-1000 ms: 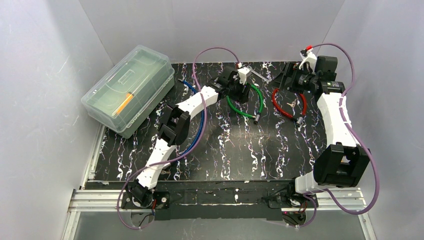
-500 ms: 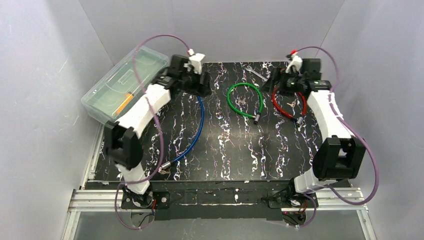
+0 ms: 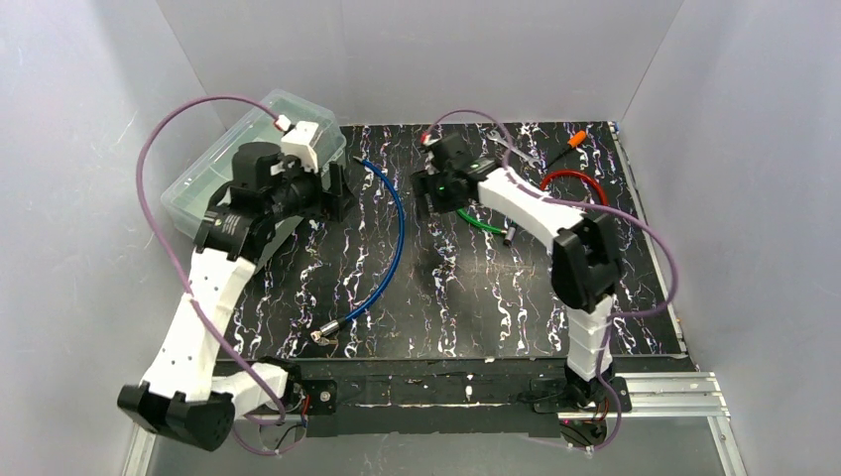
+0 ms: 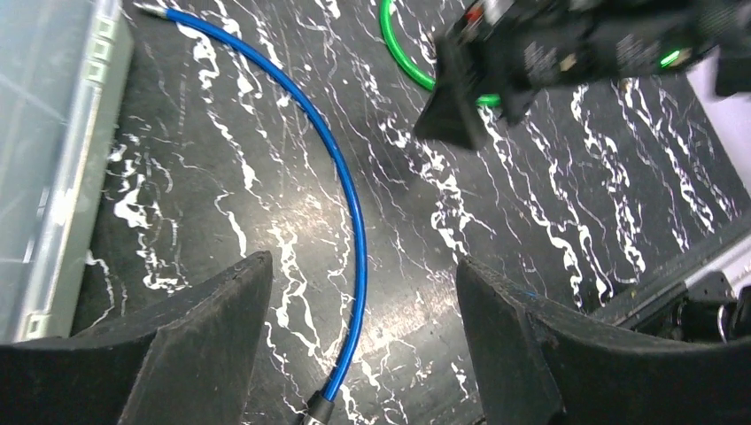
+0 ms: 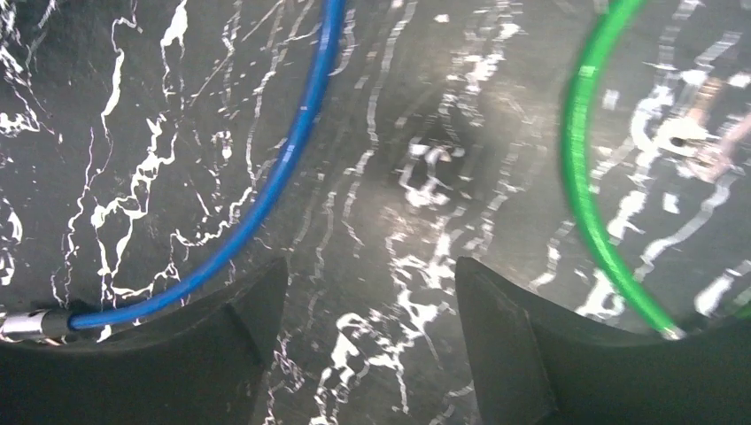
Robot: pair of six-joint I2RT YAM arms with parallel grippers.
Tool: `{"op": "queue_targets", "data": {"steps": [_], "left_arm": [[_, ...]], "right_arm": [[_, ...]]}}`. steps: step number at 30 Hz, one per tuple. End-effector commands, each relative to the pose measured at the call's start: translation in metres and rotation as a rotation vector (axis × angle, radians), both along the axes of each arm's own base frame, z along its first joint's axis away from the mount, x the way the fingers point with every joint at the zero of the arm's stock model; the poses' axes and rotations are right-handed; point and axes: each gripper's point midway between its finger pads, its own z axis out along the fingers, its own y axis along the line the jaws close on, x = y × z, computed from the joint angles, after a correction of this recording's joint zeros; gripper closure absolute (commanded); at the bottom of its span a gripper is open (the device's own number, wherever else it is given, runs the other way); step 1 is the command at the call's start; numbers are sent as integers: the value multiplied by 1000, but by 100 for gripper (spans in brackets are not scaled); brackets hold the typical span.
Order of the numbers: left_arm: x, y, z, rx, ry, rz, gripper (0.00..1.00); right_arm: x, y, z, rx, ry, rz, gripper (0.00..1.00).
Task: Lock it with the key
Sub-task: Pick up the lock from the center of the board.
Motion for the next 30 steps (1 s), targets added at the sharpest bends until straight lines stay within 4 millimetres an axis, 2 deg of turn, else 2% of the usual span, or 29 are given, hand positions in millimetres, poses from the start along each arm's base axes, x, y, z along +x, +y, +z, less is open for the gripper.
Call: {"op": "queue_targets", "data": {"steps": [1, 5, 9, 15, 24, 30], "left_arm": [[-16, 21, 17, -15, -66, 76, 25], [-23, 39, 26, -24, -103, 135, 25], [-30, 43, 27, -34, -100, 148, 25], [-37, 46, 27, -64, -96, 165, 24], [-40, 47, 19, -72, -80, 177, 24], [-40, 48, 15, -73, -72, 180, 24]], "right_arm": [[0, 30, -14, -95, -12, -51, 26], [0, 56, -30, -96, 9, -66, 30], [1, 72, -50, -96, 21, -80, 33], [6, 79, -79, -134, 48, -97, 35], [11, 94, -92, -153, 25, -99, 39], [12, 92, -104, -198, 12, -112, 43]]}}
